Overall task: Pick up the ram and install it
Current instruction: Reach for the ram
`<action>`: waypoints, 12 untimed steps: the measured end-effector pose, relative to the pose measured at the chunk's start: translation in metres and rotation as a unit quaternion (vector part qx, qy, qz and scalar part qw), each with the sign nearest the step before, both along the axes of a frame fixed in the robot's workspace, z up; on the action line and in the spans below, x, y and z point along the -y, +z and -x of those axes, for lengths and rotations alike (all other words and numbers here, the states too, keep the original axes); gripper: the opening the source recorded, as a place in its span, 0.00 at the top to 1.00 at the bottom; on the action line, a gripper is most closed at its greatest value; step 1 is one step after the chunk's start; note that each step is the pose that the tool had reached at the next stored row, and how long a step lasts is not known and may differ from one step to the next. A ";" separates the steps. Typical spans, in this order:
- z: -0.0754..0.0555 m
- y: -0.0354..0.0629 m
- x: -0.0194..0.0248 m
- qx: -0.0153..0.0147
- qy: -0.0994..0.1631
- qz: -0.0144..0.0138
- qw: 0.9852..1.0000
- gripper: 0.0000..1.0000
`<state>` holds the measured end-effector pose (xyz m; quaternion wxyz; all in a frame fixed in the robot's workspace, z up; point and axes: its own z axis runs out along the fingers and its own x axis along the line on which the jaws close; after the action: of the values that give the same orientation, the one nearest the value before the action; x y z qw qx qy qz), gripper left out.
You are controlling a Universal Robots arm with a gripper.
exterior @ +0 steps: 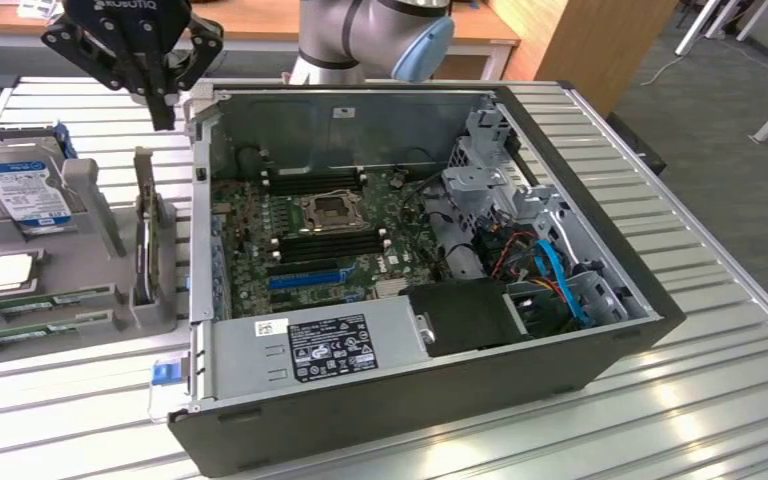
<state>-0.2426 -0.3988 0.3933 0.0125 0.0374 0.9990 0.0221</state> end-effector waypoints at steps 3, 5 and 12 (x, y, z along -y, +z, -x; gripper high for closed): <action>0.008 0.0001 0.0000 0.000 0.000 0.000 1.000 0.90; 0.013 0.0000 0.0000 0.000 0.000 0.000 1.000 0.90; 0.032 0.0000 0.0000 0.000 0.000 0.000 1.000 0.90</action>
<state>-0.2747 -0.3988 0.3933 0.0125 0.0374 0.9990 0.0221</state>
